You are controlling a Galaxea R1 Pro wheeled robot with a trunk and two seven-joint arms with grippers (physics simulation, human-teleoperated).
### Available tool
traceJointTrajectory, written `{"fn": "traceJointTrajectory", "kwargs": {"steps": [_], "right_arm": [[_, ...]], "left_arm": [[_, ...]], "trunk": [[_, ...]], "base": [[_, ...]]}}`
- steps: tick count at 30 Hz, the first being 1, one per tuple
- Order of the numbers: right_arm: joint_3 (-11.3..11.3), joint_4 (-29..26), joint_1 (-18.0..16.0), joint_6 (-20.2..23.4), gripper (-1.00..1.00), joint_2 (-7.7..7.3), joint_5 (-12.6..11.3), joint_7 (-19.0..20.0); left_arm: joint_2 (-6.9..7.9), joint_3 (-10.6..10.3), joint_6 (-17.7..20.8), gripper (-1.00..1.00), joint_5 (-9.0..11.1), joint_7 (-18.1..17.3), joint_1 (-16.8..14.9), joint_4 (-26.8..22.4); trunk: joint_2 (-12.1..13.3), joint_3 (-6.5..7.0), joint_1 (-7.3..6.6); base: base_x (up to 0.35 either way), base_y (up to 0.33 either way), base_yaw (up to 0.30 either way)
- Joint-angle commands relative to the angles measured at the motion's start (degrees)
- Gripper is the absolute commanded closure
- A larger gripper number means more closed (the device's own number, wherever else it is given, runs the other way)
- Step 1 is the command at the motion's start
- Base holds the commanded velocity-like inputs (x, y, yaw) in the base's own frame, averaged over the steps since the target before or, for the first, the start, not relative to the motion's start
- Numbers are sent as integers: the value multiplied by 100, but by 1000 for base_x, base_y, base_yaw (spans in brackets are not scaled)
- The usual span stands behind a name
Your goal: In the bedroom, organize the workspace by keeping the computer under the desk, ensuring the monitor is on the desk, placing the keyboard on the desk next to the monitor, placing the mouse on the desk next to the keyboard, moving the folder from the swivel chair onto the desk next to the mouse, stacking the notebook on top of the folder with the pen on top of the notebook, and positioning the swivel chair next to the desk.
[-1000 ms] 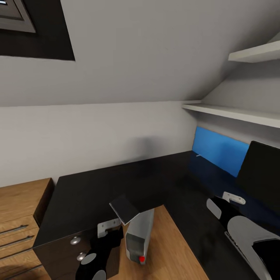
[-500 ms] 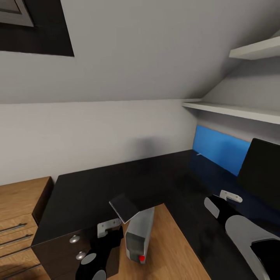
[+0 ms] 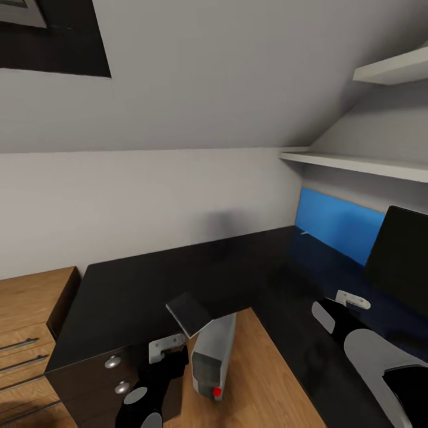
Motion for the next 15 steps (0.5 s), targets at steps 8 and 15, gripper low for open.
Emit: {"fn": "traceJointTrajectory", "kwargs": {"steps": [8,15], "right_arm": [[54,-14,-5,44,100,0,-37,-32],[56,-15,-5,38,100,0,-37,-37]], "left_arm": [[5,-13,14,-100,37,48,-7,-8],[5,-13,14,-100,41,48,-7,-8]], "trunk": [[-327,-221,177],[-608,-395,330]], "base": [[0,0,0],[0,0,0]]}}
